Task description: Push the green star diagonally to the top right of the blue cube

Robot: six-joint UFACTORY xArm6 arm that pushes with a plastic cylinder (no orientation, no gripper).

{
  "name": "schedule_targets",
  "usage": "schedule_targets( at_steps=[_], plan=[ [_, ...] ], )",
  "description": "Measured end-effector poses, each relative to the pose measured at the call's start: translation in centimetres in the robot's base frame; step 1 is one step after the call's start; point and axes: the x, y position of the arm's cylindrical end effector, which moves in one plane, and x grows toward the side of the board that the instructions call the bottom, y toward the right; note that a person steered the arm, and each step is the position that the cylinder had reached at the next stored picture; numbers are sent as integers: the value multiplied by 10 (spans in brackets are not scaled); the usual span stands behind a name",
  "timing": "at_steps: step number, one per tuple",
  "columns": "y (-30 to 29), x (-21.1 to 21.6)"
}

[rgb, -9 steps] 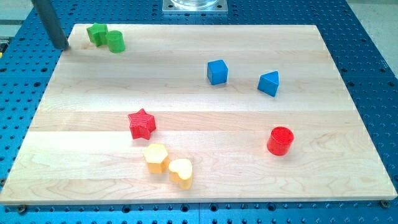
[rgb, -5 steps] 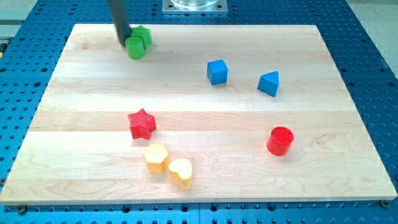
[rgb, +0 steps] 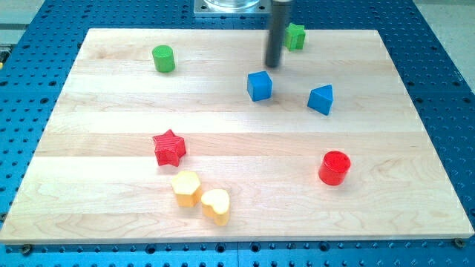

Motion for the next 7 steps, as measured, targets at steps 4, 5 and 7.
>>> schedule_targets(
  at_steps=[4, 5, 7],
  plan=[
    [66, -34],
    [-27, 38],
    [-229, 33]
  ],
)
